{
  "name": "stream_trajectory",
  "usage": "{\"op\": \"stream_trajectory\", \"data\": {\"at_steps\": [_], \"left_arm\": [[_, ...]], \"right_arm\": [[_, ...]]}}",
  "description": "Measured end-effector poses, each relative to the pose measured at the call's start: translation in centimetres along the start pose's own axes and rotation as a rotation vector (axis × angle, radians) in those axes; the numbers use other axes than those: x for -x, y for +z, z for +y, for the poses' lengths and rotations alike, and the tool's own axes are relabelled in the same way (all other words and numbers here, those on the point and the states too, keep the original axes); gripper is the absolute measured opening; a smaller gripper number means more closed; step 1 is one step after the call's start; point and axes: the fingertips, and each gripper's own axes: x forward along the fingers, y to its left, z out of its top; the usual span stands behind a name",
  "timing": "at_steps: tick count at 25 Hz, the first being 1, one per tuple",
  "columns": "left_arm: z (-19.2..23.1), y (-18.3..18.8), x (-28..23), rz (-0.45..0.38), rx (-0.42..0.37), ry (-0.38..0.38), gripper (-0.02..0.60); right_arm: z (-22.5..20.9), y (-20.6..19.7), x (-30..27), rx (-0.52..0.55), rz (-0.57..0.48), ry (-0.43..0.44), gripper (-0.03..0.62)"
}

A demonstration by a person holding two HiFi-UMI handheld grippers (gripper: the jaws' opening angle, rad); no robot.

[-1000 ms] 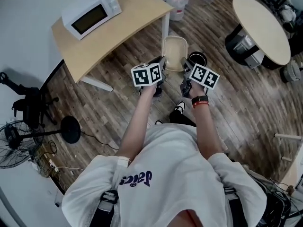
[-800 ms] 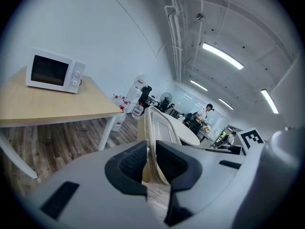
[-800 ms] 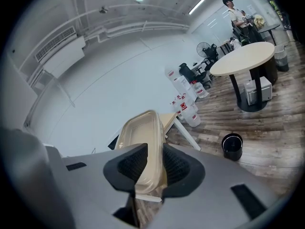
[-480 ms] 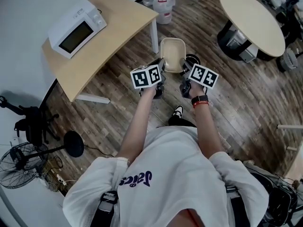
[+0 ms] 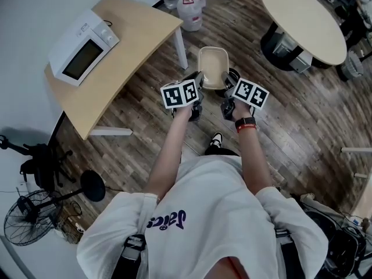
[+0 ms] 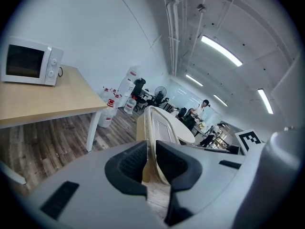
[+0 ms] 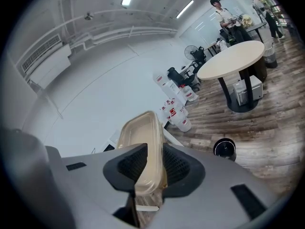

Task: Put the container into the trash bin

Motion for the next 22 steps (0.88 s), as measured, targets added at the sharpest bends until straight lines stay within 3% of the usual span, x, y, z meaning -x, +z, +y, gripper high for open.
{"op": "stream_trajectory", "data": {"at_steps": [12,17,22], "left_arm": [[-2.4,1.7,-8.6,0.019,-0.025,0.008,0.061],[-3.3,0.6,-11.3,0.041,-0.006,-0.019,0.064],[-3.6,0.1,-13.8,0.074,0.001,-0.022,0.064]], "right_arm": [[-6.0,6.3,-2.1,-0.048,-0.050,-0.051,0.109],[-9.2,7.0,-2.2,-0.117,-0.037,-0.033,0.107],[-11.4,8.0,-2.8,-0.137,-0.029,-0.072,0.106]]}}
